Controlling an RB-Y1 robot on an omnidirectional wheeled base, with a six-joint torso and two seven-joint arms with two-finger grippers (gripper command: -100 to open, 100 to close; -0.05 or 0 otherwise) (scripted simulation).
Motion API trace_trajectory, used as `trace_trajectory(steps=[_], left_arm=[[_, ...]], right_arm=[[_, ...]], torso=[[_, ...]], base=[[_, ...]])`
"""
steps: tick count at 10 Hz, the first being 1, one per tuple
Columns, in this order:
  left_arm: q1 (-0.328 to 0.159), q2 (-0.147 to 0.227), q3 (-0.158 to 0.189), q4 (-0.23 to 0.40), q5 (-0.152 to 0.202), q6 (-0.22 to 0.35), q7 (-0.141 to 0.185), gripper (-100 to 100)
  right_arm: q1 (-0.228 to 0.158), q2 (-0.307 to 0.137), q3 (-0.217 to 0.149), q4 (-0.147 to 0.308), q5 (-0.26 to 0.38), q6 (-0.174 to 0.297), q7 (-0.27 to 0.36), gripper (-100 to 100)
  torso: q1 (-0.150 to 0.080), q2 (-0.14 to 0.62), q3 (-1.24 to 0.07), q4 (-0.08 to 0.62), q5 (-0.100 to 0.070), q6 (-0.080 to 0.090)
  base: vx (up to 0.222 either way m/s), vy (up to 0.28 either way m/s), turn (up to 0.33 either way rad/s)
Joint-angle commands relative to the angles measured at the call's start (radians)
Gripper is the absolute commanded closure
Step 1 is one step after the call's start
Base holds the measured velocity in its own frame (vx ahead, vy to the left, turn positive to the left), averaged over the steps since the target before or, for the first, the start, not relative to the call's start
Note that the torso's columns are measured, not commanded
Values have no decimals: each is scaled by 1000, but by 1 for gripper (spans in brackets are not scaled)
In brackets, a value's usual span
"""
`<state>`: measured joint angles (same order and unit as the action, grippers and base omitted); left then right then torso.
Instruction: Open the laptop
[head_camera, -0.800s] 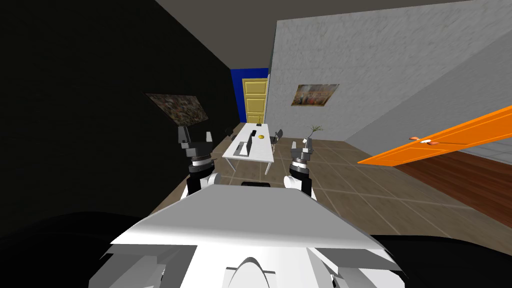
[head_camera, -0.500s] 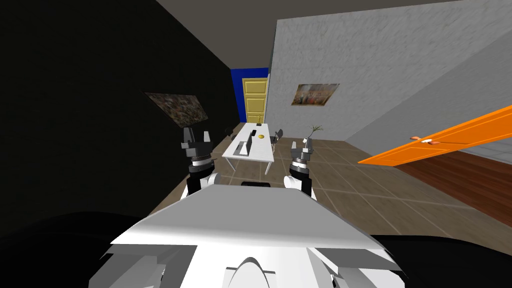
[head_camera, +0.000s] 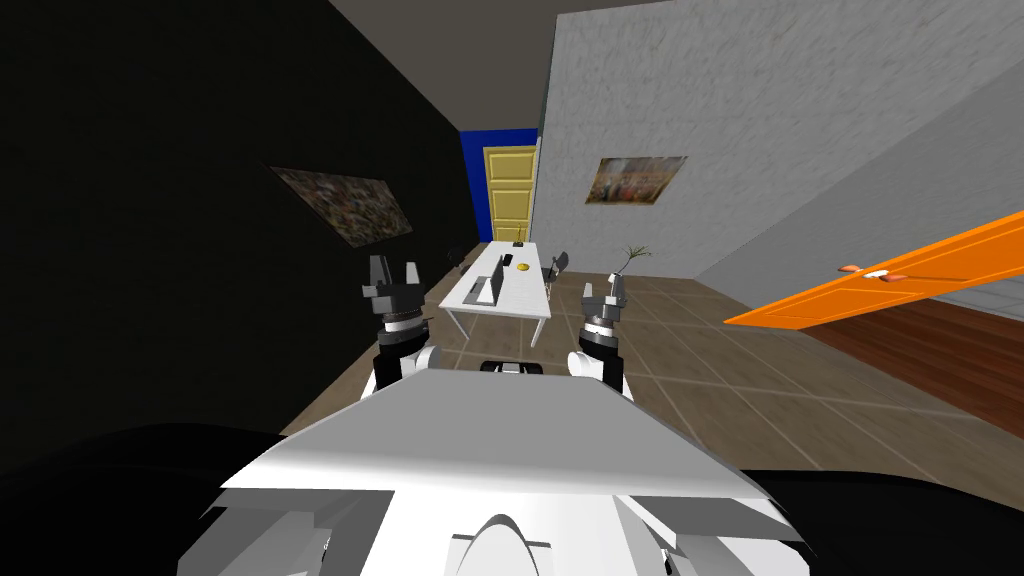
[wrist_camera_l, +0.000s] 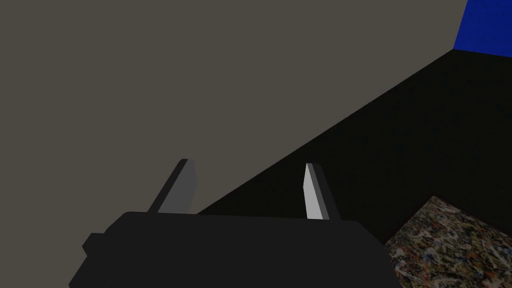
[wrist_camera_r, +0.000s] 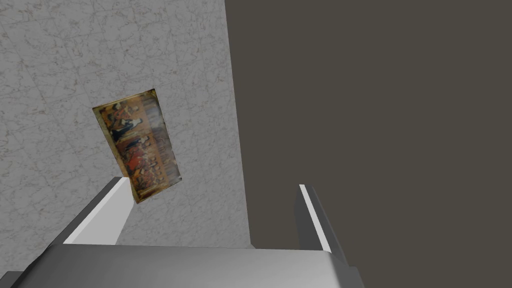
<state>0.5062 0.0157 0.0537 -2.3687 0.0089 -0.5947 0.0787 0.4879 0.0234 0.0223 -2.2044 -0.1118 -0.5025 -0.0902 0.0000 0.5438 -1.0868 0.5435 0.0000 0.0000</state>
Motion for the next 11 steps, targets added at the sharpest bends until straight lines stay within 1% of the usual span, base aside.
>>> trace_trajectory(steps=[1, 2, 3, 6, 8, 11], left_arm=[[0, 0, 0, 0, 0, 0, 0, 0], [-3, 31, 0, 5, -2, 10, -2, -100], [-6, 50, 1, 9, -5, 21, -3, -100], [-18, 92, 3, 29, -15, 66, -10, -100], [-28, 107, 4, 45, -23, 104, -16, -100], [-45, 119, 7, 73, -37, 166, -26, -100]], right_arm=[[0, 0, 0, 0, 0, 0, 0, 0], [0, 0, 0, 0, 0, 0, 0, 0], [0, 0, 0, 0, 0, 0, 0, 0], [0, 0, 0, 1, 0, 0, 0, 0], [0, 0, 0, 1, 0, 0, 0, 0], [0, 0, 0, 1, 0, 0, 0, 0]], torso=[[0, 74, -148, 74, 0, 0], [0, 148, -295, 148, 0, 0], [0, 181, -364, 181, 0, 0], [-1, 193, -389, 194, 0, 0], [0, 194, -389, 194, 0, 0], [0, 194, -389, 194, 0, 0]], base=[[0, 0, 0], [9, -8, -6], [13, -21, -8], [21, -36, -11], [27, -44, -12], [35, -48, -14]])
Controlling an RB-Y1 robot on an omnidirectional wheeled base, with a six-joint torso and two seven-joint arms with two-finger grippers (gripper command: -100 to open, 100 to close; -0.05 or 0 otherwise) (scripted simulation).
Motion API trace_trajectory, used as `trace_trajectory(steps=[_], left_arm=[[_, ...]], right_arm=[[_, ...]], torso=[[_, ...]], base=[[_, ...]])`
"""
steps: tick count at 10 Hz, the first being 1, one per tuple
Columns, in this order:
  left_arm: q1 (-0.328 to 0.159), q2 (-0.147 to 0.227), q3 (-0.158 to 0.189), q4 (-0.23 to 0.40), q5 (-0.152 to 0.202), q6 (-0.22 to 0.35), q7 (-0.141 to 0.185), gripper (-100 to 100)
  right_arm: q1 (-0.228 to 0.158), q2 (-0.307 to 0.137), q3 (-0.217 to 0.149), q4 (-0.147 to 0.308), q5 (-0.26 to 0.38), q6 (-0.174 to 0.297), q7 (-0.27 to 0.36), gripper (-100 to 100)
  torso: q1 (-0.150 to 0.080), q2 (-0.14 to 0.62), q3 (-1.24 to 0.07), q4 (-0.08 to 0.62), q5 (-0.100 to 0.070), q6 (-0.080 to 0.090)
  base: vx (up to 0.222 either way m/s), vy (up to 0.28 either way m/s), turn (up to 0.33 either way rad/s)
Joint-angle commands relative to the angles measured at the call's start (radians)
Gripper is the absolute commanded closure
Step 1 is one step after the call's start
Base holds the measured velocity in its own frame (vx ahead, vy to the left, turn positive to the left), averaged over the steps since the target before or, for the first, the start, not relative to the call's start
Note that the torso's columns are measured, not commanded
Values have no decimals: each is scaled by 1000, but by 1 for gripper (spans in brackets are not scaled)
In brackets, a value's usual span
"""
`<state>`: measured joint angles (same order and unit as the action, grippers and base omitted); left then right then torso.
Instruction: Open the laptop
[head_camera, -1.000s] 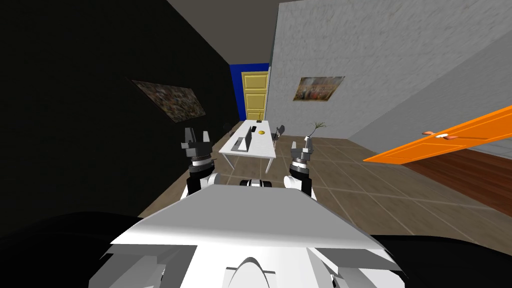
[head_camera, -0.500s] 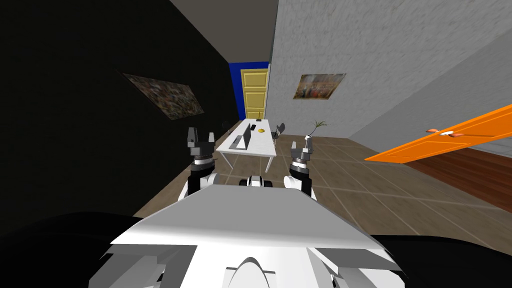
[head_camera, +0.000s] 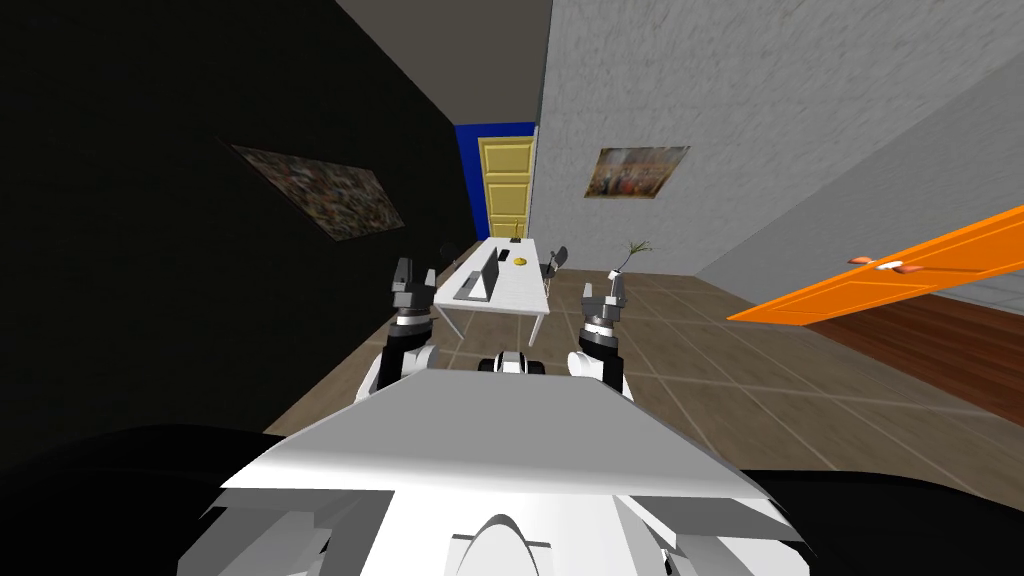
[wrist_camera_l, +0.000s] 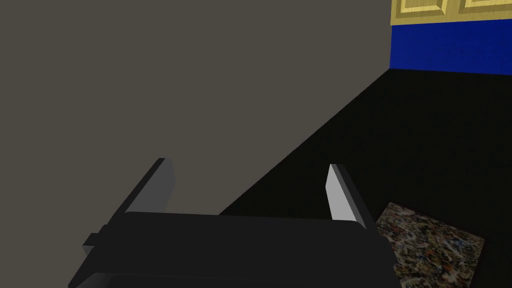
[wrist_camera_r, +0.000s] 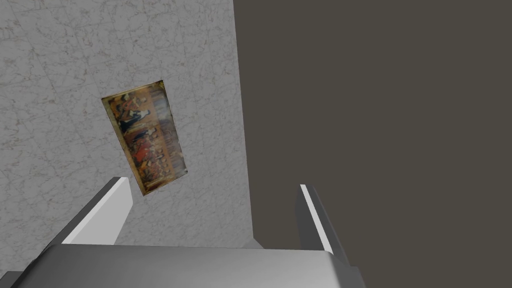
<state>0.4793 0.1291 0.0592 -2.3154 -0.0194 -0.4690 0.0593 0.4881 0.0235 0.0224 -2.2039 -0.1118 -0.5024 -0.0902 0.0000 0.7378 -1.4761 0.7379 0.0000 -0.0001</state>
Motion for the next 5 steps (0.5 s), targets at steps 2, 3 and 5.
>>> trace_trajectory(steps=[2, 3, 5], left_arm=[[-29, 11, 3, 38, -18, 82, -13, -100], [-35, 13, 4, 48, -22, 102, -16, -100], [-45, 18, 6, 65, -31, 140, -22, -100]], right_arm=[[0, 0, 0, 0, 0, 0, 0, 0], [0, 0, 0, 0, 0, 0, 0, 0], [0, 0, 0, 0, 0, 0, 0, 0]], torso=[[0, 0, 0, 0, 0, 0], [0, 1, 0, 0, 0, 0], [0, 0, 0, 0, 0, 0]], base=[[33, -51, -15], [27, -50, -12], [35, -48, -14]])
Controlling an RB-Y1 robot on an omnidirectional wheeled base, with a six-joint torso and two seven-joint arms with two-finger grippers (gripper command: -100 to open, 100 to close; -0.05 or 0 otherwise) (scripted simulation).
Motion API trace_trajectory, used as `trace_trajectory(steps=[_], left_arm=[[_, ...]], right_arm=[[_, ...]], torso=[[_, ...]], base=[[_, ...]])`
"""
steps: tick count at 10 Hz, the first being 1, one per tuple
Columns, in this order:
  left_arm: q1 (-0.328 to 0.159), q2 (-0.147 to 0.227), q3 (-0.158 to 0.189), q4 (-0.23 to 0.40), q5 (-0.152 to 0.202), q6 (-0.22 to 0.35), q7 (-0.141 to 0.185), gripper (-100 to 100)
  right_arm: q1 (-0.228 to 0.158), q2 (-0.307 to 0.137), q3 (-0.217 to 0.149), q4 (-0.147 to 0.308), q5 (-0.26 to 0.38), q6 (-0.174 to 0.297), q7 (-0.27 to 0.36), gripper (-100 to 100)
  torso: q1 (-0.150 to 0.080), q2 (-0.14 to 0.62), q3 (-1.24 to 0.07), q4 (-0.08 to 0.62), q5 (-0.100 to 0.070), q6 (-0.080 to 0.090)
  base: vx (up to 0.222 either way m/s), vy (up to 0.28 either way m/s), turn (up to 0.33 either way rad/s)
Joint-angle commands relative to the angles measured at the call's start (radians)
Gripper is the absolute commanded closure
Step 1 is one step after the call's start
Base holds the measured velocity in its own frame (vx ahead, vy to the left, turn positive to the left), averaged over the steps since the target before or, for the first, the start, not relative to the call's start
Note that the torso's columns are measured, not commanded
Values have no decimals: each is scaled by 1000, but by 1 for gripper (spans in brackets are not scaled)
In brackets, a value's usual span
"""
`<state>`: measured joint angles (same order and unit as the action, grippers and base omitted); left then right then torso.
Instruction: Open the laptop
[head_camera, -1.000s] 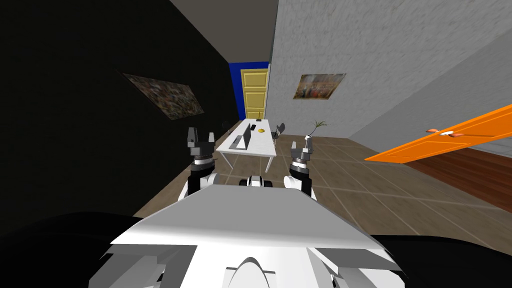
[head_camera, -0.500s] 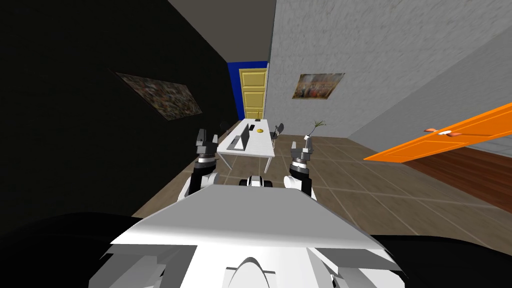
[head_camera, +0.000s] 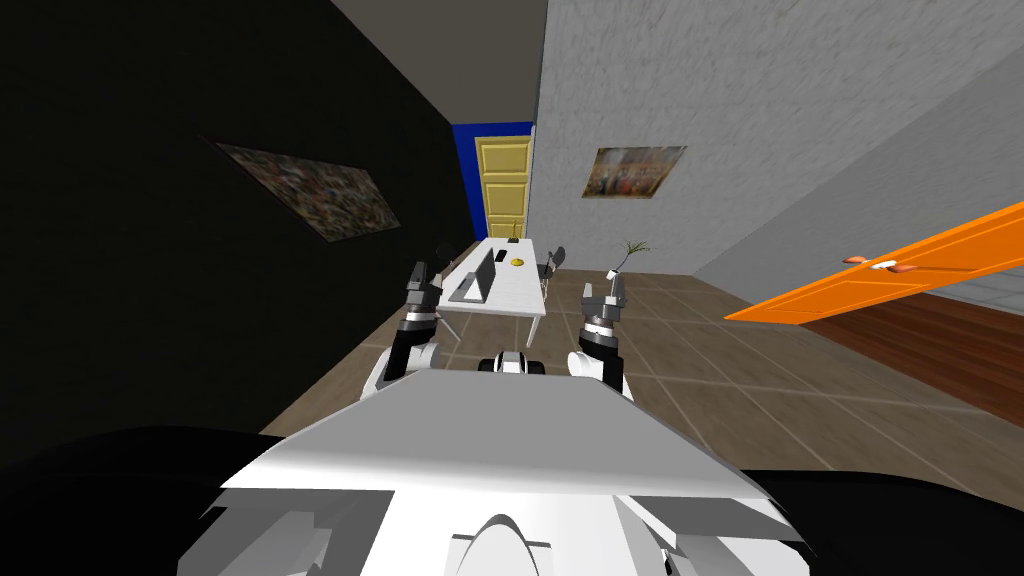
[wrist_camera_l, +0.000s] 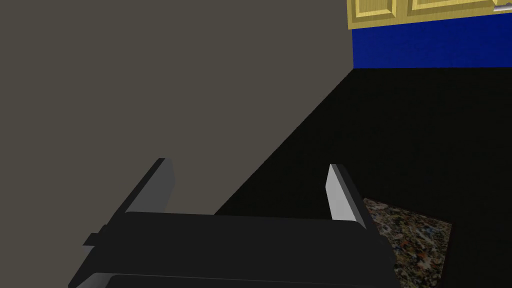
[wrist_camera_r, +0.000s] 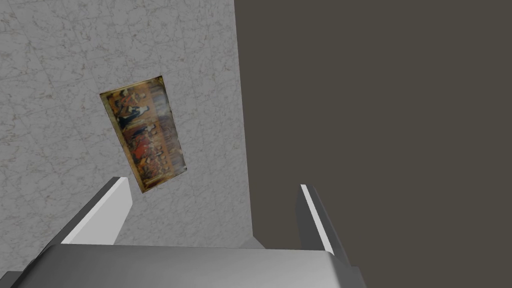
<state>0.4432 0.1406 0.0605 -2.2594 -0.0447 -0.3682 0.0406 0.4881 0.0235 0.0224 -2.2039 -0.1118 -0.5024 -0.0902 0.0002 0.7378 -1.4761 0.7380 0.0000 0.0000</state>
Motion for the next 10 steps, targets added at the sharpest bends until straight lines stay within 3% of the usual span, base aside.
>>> trace_trajectory(steps=[1, 10], left_arm=[[-14, 9, 5, 18, -10, 58, -6, -100], [-55, 61, 11, 87, -43, 209, -30, -100]], right_arm=[[0, 0, 0, 0, 0, 0, 0, 0], [0, 0, 0, 0, 0, 0, 0, 0]], torso=[[0, 0, 0, 0, 0, 0], [-1, 0, 0, 0, 0, 0]], base=[[30, -52, -15], [27, -39, -11]])
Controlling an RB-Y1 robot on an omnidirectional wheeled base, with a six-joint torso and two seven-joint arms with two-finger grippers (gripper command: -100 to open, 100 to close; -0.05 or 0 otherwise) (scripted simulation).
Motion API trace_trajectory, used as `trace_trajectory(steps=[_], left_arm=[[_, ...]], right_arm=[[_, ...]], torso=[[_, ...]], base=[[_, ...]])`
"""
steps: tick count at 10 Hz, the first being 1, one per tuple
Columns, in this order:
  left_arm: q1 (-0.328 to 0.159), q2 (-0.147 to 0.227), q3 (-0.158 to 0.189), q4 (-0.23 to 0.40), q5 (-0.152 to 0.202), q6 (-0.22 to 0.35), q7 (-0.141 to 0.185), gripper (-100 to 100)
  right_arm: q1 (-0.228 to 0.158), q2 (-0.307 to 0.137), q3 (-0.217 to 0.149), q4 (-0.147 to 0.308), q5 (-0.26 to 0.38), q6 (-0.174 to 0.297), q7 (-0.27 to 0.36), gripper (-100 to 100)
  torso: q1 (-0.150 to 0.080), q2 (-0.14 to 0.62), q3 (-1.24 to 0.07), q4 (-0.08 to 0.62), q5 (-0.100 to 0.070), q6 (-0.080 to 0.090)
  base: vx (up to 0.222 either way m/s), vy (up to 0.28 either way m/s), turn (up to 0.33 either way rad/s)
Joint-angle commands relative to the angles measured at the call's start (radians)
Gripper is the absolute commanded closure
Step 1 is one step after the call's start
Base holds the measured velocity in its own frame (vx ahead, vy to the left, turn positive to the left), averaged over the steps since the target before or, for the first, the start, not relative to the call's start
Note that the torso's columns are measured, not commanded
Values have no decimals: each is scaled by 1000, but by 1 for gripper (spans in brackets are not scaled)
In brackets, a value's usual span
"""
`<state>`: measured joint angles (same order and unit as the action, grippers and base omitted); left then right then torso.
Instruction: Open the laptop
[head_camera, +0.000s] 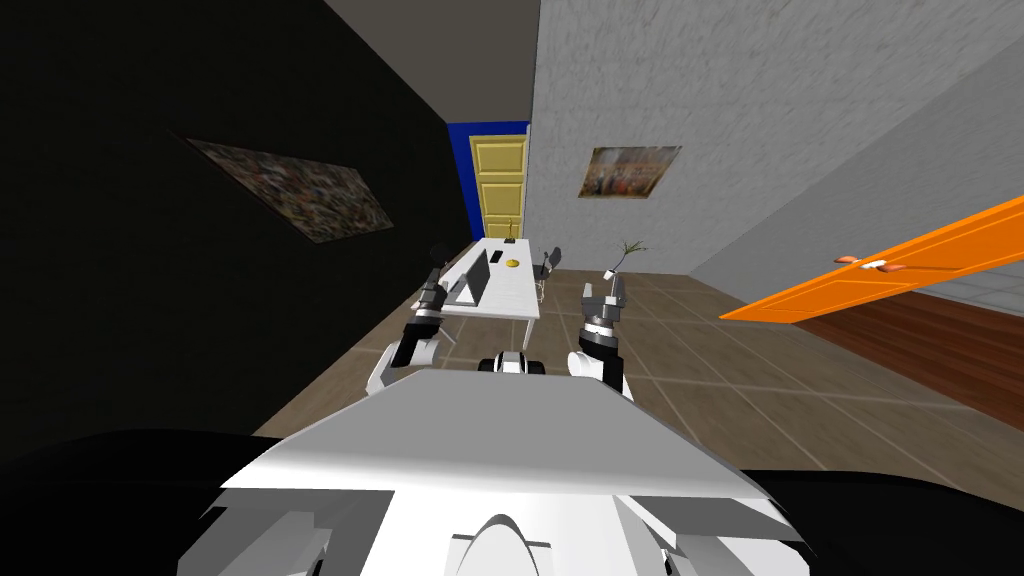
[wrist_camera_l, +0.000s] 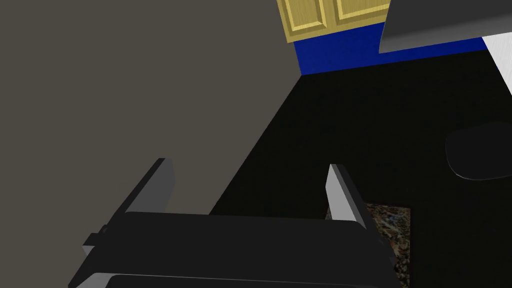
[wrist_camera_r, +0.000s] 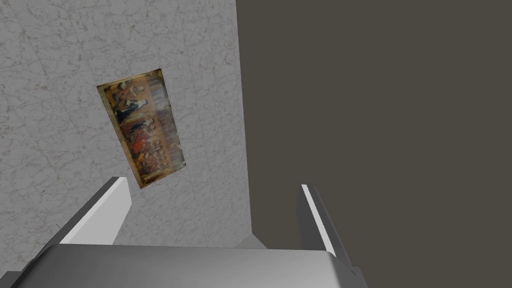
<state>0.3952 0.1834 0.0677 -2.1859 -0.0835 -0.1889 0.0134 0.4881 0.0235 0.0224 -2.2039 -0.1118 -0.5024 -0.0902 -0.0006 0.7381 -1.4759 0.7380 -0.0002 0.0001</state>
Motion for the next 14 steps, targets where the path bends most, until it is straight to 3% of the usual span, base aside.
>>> trace_trajectory(steps=[1, 14], left_arm=[[-12, 28, 5, 22, -8, 47, -6, -100], [-86, 147, 16, 146, -67, 314, -48, -100]], right_arm=[[0, 0, 0, 0, 0, 0, 0, 0], [0, 0, 0, 0, 0, 0, 0, 0]], torso=[[0, 0, 0, 0, 0, 0], [1, 1, 0, 0, 0, 0]], base=[[31, -43, -13], [33, -48, -14]])
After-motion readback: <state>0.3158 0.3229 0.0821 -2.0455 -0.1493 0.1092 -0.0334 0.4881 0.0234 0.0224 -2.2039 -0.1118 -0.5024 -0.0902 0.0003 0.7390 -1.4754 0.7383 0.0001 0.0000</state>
